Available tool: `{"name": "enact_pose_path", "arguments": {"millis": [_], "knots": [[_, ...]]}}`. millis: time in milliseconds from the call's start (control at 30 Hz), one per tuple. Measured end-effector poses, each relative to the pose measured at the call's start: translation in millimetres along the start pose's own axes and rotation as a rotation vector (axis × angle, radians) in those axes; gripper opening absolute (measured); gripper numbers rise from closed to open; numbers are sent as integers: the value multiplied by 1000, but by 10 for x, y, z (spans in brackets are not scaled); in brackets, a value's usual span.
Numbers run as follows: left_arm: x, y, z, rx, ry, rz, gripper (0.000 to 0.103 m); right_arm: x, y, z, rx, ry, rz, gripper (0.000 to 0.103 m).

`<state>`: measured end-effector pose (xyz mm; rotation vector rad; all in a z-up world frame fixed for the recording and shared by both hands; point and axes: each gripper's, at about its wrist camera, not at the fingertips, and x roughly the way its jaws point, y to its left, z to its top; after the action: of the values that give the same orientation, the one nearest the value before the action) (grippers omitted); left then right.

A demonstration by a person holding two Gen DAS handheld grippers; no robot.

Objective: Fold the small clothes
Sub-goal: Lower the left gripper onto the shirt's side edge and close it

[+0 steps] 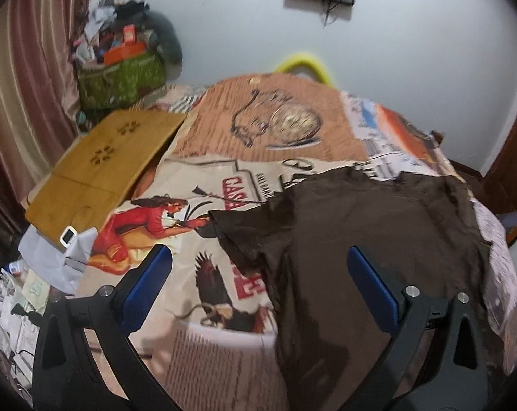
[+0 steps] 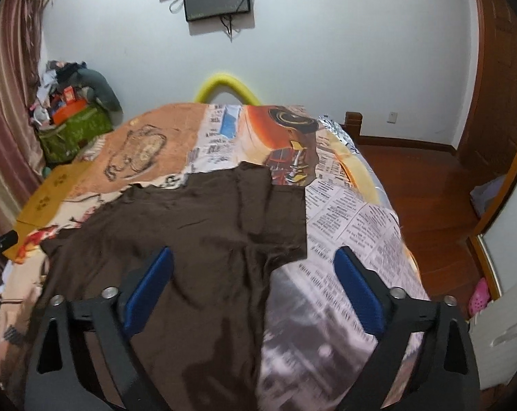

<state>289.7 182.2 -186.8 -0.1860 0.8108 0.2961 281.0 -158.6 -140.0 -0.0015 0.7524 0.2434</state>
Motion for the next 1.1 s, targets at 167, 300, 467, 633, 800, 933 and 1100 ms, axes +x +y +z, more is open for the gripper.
{"name": "enact_pose_path", "arguments": {"millis": [167, 300, 467, 633, 800, 933, 1100], "knots": [[435, 96, 91, -38, 84, -21, 103, 251, -126, 86, 24, 56, -2, 80], [673, 163, 105, -71, 164, -98, 96, 409, -208, 109, 17, 84, 2, 71], [942, 262, 85, -145, 249, -157, 89, 573, -296, 101, 19, 104, 26, 70], [1177, 348, 78, -220, 314, -193, 82, 709, -328, 44, 27, 145, 85, 69], [1243, 434, 210, -245, 306, -202, 82, 822, -408, -53, 69, 193, 107, 49], [1346, 614, 307, -267, 298, -171, 82, 807, -487, -39, 70, 194, 114, 43], [1593, 708, 339, -286, 335, -153, 78, 763, -507, 21, 38, 180, 105, 43]]}}
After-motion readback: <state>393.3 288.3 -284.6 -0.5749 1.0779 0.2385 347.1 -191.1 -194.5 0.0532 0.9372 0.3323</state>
